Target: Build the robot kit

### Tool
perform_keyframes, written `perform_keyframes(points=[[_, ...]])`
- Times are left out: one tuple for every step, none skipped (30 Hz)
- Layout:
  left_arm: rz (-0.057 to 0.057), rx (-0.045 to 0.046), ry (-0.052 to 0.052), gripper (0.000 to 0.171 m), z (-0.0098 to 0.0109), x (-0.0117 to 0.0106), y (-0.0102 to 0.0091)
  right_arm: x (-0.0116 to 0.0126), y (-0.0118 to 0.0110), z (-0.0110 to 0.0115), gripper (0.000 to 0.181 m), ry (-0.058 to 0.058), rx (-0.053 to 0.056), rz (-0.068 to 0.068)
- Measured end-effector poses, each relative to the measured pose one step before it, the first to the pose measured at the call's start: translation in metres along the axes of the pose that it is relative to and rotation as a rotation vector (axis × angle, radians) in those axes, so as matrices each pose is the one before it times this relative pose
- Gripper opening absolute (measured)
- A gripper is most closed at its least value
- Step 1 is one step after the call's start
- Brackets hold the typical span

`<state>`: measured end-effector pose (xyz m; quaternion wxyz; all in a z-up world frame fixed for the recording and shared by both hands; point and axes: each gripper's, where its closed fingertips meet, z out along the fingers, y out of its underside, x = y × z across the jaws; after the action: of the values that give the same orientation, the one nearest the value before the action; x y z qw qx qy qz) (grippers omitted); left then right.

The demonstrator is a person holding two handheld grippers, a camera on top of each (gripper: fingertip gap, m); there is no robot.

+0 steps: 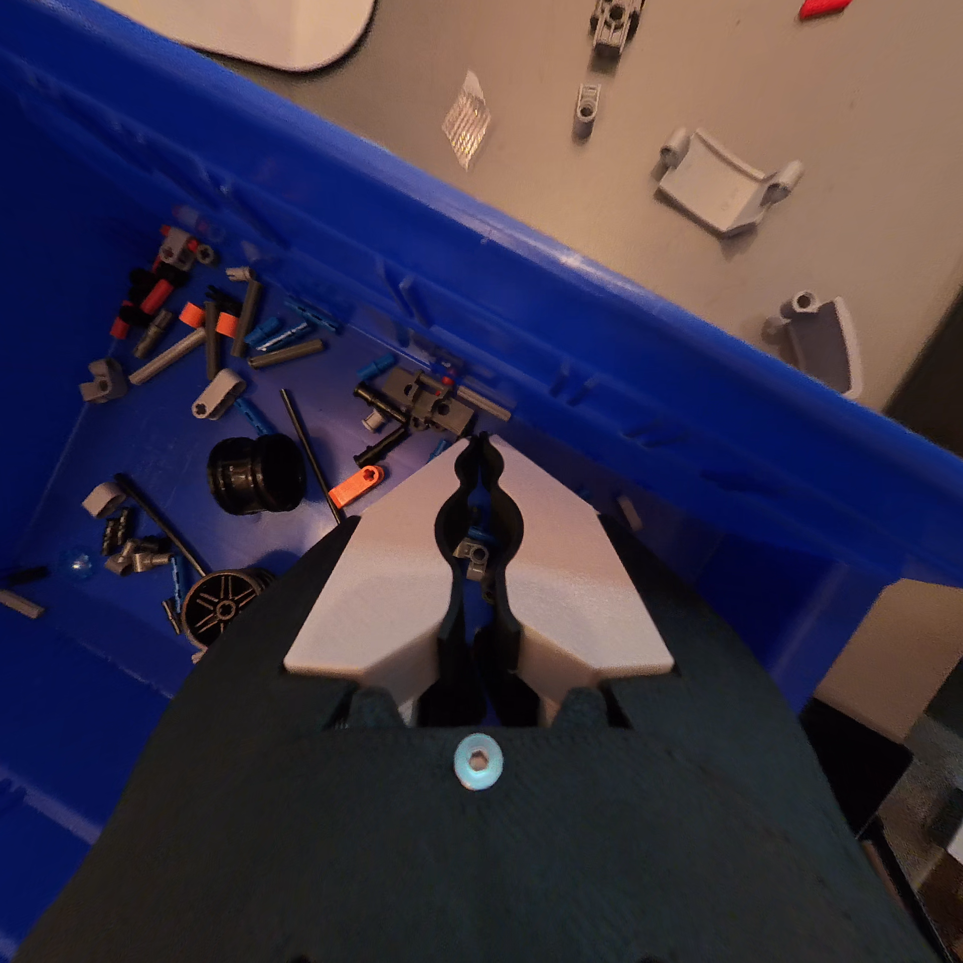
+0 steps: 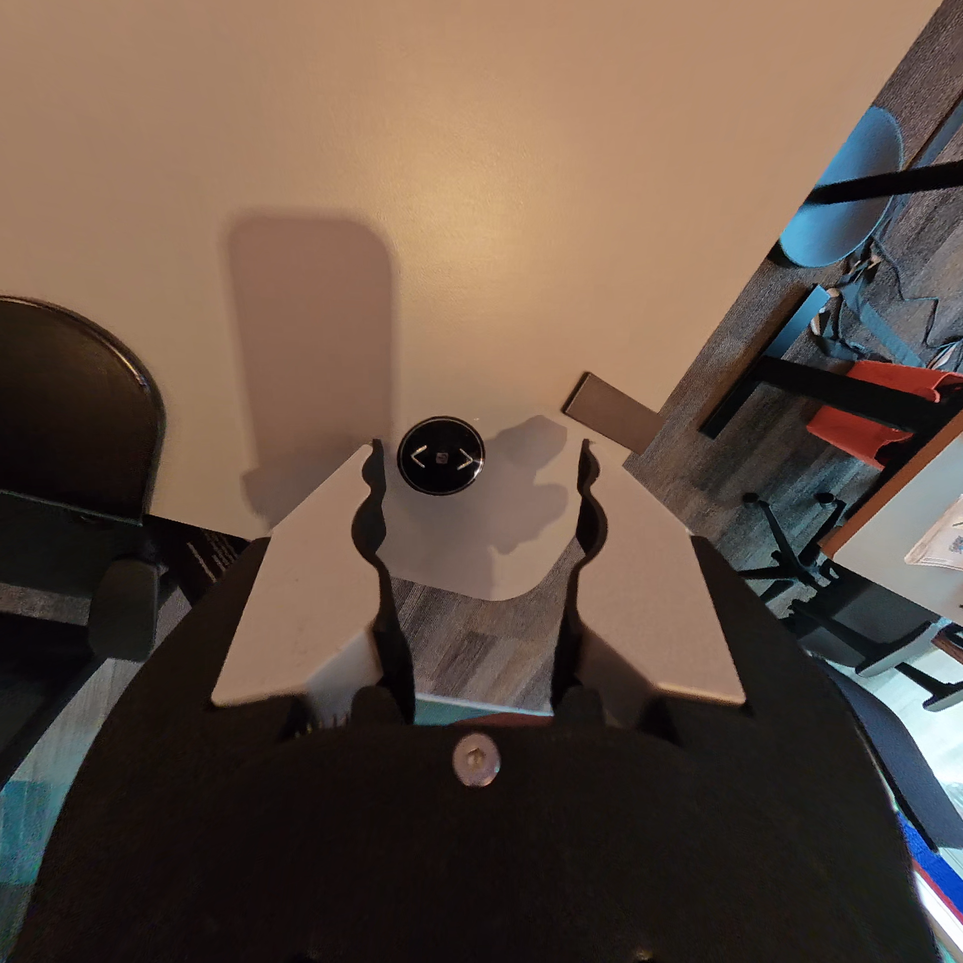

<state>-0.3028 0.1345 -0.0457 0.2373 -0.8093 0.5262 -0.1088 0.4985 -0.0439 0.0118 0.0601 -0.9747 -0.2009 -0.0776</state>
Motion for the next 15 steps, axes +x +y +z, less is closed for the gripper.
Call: perform_keyframes(points=[[-0.0026, 0.01743, -0.0096, 0.000, -0.00374, -0.00149, -0.00287, 0.00003, -0.00364, -0.00376, 0.072, 0.0135, 0.0223, 0.0012], [-0.0047, -0.00221, -0.0032, 0.000, -0.00158, -0.00023, -0.00003, 0.00024, -0.00438, -0.00472, 0.070, 0.0130, 0.0269, 0.0037], [0.0079, -0.02187, -0.0133, 0.000, 0.00036, -0.00147, 0.00335, 0.00007, -0.00425, -0.00545, 0.069, 0.0095, 0.0256, 0.0058], [-0.0024, -0.01018, -0.0093, 0.000, -0.00159, -0.00204, 0.00311, 0.00020, -0.00468, -0.00579, 0.068, 0.0124, 0.0266, 0.0026], [-0.0108, 0.01053, 0.0110, 0.000, -0.00092, 0.00128, 0.00001, -0.00001, -0.00530, -0.00585, 0.067, 0.0124, 0.0280, 0.0008], [0.0007, 0.00501, -0.0081, 0.000, -0.00108, -0.00046, 0.00085, -0.00074, -0.00544, -0.00536, 0.066, 0.0081, 0.0270, 0.0032], [-0.0010, 0.00093, -0.0186, 0.000, -0.00271, -0.00288, 0.00128, -0.00136, -0.00510, -0.00471, 0.065, 0.0065, 0.0216, 0.0013], [-0.0092, 0.01776, 0.0004, 0.000, -0.00259, -0.00018, -0.00115, -0.00104, -0.00550, -0.00496, 0.065, 0.0116, 0.0201, -0.0033], [-0.0090, 0.01658, 0.0060, 0.000, -0.00279, 0.00147, -0.00110, -0.00154, -0.00626, -0.00489, 0.063, 0.0098, 0.0219, -0.0025], [0.0017, -0.00907, -0.0189, 0.000, -0.00200, -0.00236, 0.00218, -0.00287, -0.00671, -0.00479, 0.062, 0.0033, 0.0213, -0.0026], [-0.0043, -0.01299, -0.0128, 0.000, -0.00142, -0.00303, 0.00293, -0.00287, -0.00780, -0.00474, 0.060, 0.0064, 0.0258, -0.0061], [-0.0117, 0.00981, 0.0242, 0.000, -0.00004, 0.00283, -0.00093, -0.00323, -0.00833, -0.00436, 0.059, 0.0065, 0.0253, -0.0071], [-0.0126, 0.01440, 0.0206, 0.000, 0.00031, 0.00290, -0.00332, -0.00414, -0.00858, -0.00369, 0.059, 0.0021, 0.0226, -0.0065], [0.0015, -0.00161, -0.0135, 0.000, 0.00063, -0.00153, -0.00103, -0.00467, -0.00888, -0.00269, 0.058, 0.0000, 0.0228, -0.0063], [0.0000, -0.00346, -0.0073, 0.005, 0.00185, -0.00092, -0.00115, -0.00542, -0.00891, -0.00198, 0.058, -0.0007, 0.0221, -0.0087]])
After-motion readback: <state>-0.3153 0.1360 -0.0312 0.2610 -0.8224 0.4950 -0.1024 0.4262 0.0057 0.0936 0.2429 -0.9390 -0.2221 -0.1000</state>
